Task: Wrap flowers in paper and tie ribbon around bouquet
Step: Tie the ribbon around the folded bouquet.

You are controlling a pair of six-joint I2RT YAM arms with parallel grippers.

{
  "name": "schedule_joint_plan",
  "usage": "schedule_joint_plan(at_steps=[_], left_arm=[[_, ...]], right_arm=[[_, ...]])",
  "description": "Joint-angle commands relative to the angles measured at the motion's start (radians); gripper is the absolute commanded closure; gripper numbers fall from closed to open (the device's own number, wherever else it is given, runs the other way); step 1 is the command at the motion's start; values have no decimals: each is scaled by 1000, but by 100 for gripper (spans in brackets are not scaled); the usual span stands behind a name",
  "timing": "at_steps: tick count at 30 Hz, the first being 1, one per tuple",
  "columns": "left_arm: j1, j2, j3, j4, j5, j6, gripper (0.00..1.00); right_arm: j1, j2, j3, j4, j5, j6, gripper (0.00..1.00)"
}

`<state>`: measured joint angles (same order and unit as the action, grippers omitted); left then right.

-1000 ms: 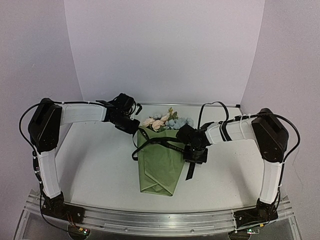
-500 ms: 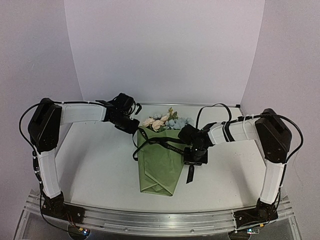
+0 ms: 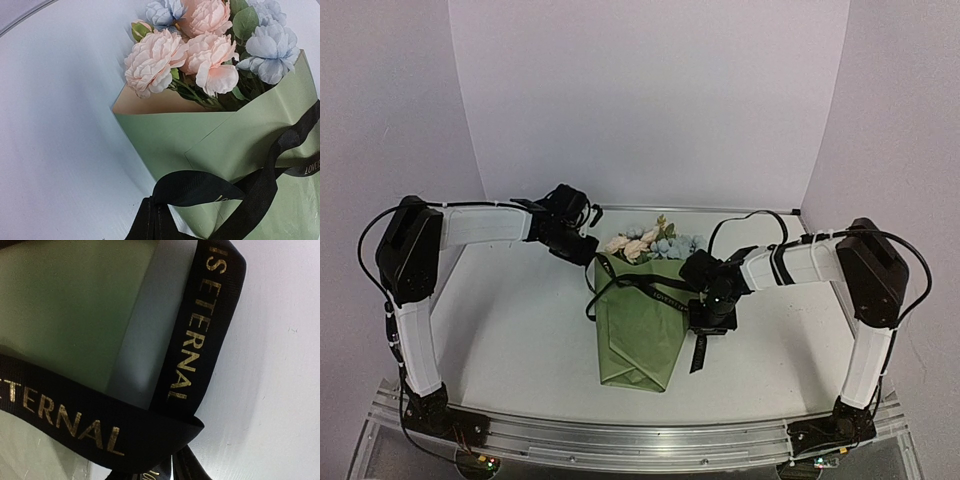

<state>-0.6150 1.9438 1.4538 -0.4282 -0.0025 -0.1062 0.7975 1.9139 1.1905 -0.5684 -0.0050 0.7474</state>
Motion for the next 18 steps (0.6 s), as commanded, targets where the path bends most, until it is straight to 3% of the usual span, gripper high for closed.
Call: schedule_joint_plan(at_steps=[1,6,11,18], left_arm=[[5,-11,49,-3,-1,-9,100],[6,-5,53,-4,-1,-8,100],[6,1,62,-6,-1,-9,100],[9,5,67,-7,-4,-9,100]], right_arm=[[5,-12,-23,-28,-24,-11,80],[6,-26,-32,-31,-26,-17,85],[5,-32,-43,-34,-65,-45,79],[6,-61,-64,-63,-47,-81,88]])
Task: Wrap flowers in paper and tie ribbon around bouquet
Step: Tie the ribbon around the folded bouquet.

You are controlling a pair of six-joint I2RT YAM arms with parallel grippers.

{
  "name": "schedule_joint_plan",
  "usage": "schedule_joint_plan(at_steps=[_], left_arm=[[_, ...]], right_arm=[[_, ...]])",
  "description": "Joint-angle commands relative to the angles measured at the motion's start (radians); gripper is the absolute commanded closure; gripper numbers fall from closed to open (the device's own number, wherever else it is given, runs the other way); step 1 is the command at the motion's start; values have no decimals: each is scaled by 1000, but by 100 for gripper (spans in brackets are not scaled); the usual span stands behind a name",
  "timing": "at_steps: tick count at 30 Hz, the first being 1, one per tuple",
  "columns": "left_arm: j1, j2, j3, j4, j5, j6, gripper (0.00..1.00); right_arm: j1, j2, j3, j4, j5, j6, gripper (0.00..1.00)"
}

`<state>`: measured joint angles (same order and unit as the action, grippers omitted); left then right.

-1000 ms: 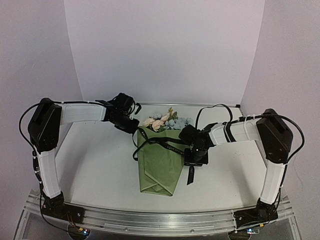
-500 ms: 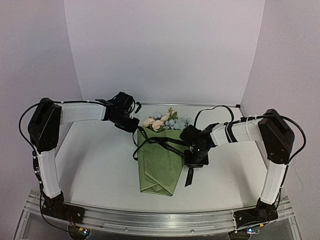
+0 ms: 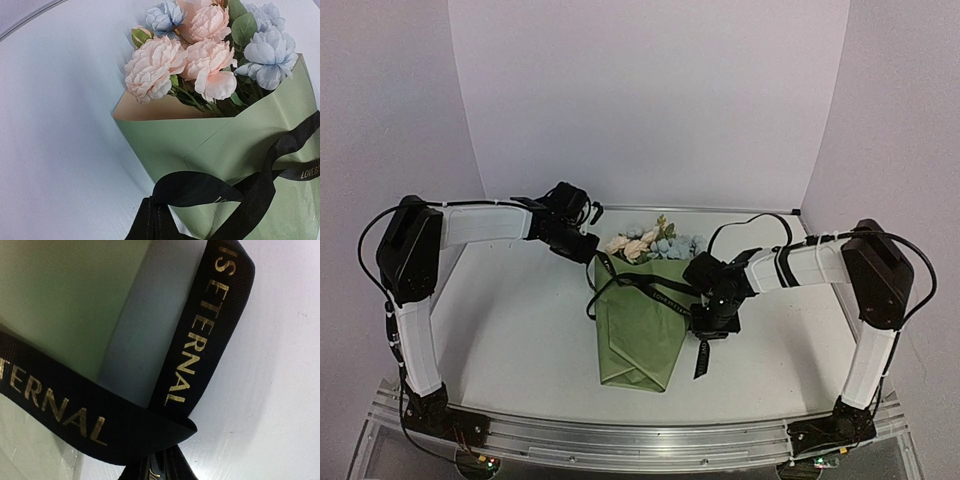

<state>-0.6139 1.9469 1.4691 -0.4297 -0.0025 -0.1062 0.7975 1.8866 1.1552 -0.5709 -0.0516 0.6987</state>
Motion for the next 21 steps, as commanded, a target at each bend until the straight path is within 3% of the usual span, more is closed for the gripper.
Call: schedule_joint_plan(at_steps=[1,9,21], left_arm=[[8,3,53,-6,-5,-11,100],[41,30,87,-51,-43,-45,100],[88,-4,26,-62,-62,-106,100]], right_arm=[[5,-38,-31,-64,1,-40,90],[5,-85,-41,-91,-13,-122,96],[2,-94,-50,-102,-70,-206,92]])
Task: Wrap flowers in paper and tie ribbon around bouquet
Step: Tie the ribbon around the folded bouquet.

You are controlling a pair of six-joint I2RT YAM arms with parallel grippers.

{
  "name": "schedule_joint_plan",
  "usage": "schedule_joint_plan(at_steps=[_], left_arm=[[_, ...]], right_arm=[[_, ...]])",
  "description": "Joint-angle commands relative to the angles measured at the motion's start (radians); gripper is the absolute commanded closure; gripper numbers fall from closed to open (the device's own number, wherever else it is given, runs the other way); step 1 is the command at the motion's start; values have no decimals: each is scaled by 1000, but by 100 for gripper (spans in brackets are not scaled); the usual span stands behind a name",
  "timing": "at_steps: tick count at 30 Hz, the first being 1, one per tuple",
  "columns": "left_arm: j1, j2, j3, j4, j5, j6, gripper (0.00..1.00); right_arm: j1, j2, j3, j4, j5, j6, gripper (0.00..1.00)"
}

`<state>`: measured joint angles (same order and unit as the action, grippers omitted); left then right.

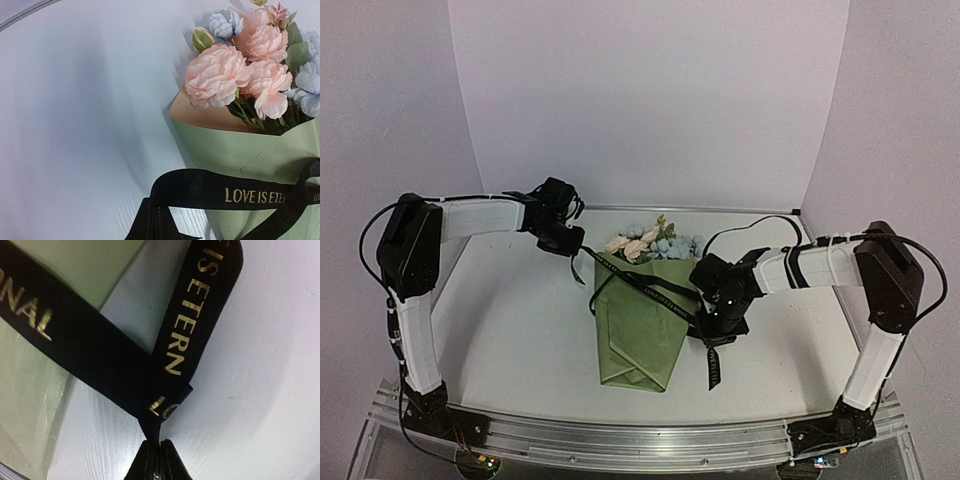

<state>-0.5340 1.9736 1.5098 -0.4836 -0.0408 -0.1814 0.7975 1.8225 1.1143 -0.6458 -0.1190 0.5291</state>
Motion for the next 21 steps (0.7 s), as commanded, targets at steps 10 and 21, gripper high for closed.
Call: schedule_joint_plan(at_steps=[10,21], left_arm=[[22,-93,-107,5,-54,-73,100],[29,-139,-190,17,-91,-118,100]], right_arm=[[-27,-89,-53,-67,72,-46,94],[-88,-140,-111,-96,138,-16,100]])
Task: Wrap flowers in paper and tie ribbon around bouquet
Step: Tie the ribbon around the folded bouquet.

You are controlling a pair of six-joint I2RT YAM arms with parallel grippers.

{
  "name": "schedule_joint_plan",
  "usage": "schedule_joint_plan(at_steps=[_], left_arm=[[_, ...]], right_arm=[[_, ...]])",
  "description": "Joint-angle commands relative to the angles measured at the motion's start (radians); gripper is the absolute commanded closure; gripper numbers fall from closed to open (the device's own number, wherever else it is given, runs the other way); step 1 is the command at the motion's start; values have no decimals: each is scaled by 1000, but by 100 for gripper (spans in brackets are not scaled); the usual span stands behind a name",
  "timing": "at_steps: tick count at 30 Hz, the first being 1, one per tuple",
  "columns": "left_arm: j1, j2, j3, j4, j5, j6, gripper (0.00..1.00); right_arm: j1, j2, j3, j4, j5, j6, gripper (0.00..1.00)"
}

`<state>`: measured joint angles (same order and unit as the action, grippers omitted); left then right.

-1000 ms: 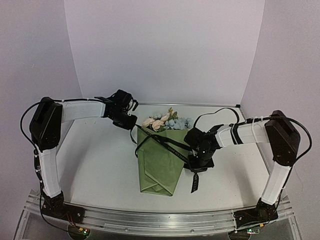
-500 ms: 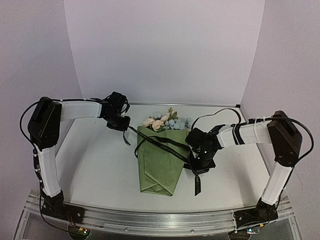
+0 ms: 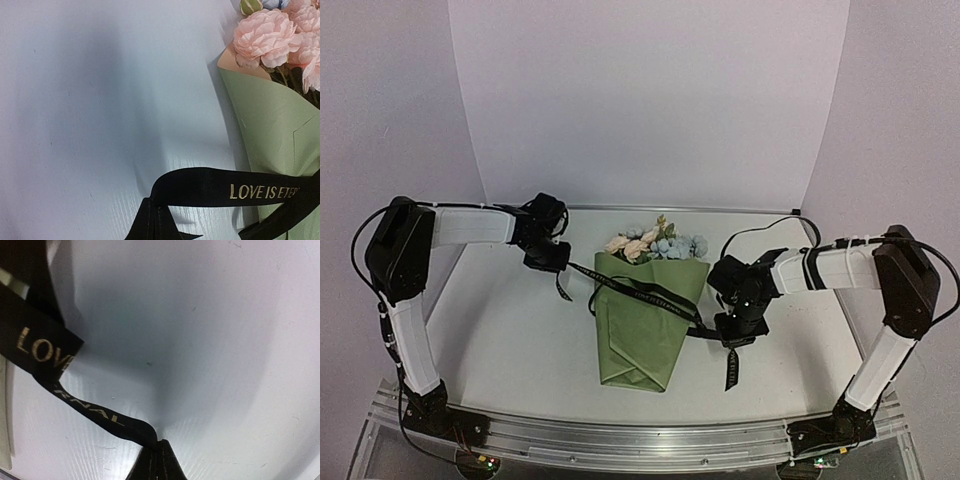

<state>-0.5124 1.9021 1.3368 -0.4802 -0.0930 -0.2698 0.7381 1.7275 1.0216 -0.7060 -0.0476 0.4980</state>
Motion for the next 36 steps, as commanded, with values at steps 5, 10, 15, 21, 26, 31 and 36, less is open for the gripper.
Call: schedule_joint_plan(at_steps=[5,10,15,21,26,31,36], left_arm=[[12,-87,-58,13,-70,-45,100],[14,-108,-110,12,-99,-63,100],[19,-140,-165,5,-158,-74,100],[39,-170,-201,-15,-198,-80,100],[46,-187,-234,-25,-233,-72,100],[48,-206,-272,-24,-255,-69,100],[59,-226,-304,-26,-267,-80,100]], right_arm=[[-111,-75,-32,-71,152,78,100],[-195,-93,-26,-88,209,115,100],[-259,-66,11,-103,225,115,100],[-328,-42,41,-114,237,107,100],[-385,-30,68,-125,226,101,100],[-419,6,119,-148,222,84,100],[-465,53,166,-164,211,73,100]])
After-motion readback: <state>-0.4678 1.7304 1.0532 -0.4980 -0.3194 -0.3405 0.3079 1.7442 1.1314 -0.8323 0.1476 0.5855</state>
